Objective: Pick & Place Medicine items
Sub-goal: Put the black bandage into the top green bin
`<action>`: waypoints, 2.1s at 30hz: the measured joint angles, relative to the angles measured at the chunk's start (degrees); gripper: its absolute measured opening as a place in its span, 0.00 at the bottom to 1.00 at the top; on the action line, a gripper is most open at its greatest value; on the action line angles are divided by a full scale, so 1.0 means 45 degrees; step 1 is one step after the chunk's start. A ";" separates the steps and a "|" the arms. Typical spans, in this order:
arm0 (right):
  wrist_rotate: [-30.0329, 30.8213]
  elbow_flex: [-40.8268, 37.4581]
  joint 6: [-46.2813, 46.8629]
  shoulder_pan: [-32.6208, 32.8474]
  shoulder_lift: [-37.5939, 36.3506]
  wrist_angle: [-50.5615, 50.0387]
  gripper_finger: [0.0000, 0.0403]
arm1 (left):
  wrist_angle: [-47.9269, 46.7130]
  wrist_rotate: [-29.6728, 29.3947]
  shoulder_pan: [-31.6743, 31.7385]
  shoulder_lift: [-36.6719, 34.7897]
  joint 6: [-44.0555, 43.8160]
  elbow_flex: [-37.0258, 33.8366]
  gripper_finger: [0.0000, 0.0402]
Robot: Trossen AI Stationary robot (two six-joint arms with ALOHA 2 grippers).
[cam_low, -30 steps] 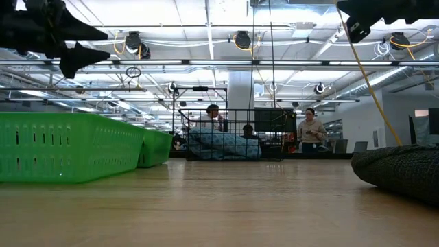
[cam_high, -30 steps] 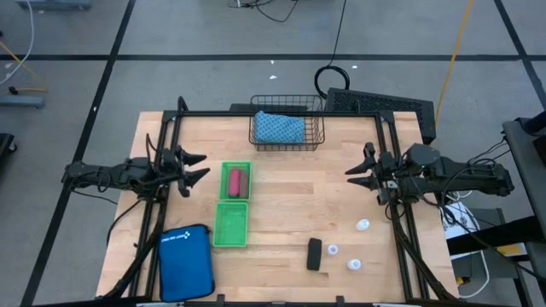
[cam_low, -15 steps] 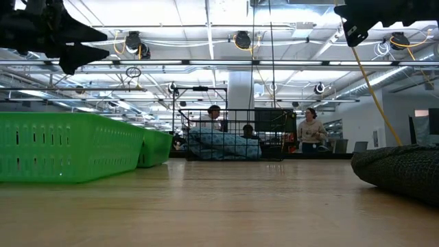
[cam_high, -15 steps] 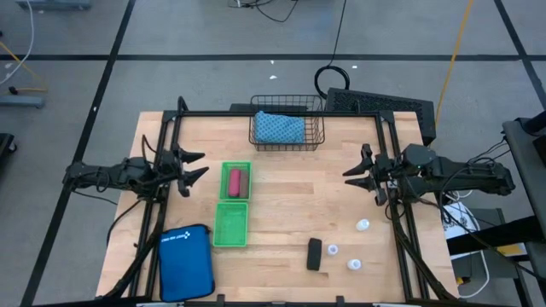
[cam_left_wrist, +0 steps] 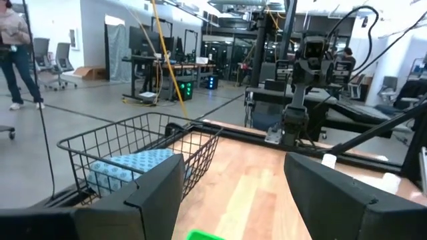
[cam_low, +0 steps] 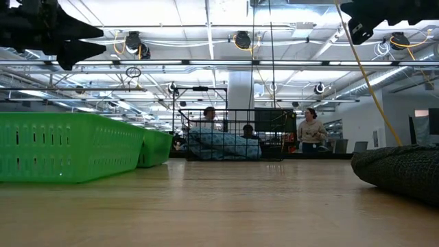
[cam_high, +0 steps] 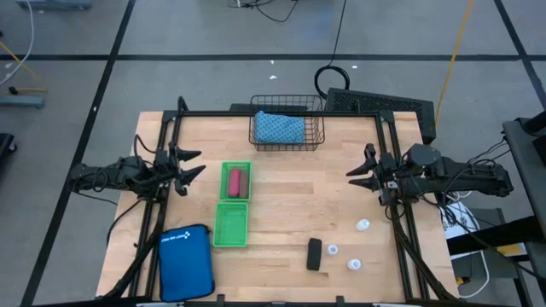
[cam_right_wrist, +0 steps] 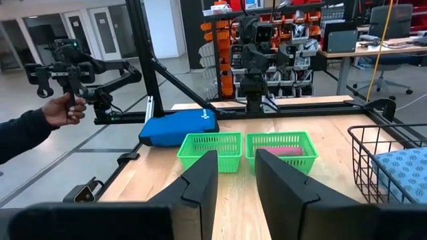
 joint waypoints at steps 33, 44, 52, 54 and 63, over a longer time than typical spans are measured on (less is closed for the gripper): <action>0.0173 -0.4141 0.1970 0.3180 0.3459 1.4872 0.22 | -0.0073 0.0029 -0.0002 0.0000 -0.0684 0.0000 0.67; 0.2103 0.1556 -0.0831 0.7734 1.0880 1.4868 0.22 | -0.0073 0.0034 -0.0002 0.0000 -0.0684 -0.0005 0.67; 0.2269 0.5837 -0.1207 0.8510 1.5226 1.4824 0.23 | -0.0071 0.0034 0.0000 0.0000 -0.0684 -0.0005 0.67; 0.2986 0.7005 -0.1068 0.8520 1.6022 1.4106 0.25 | -0.0069 0.0034 -0.0002 0.0000 -0.0684 -0.0006 0.67; 0.5388 1.2632 0.0034 0.8505 1.8284 0.4576 0.55 | -0.0067 0.0034 0.0000 0.0000 -0.0684 -0.0010 0.67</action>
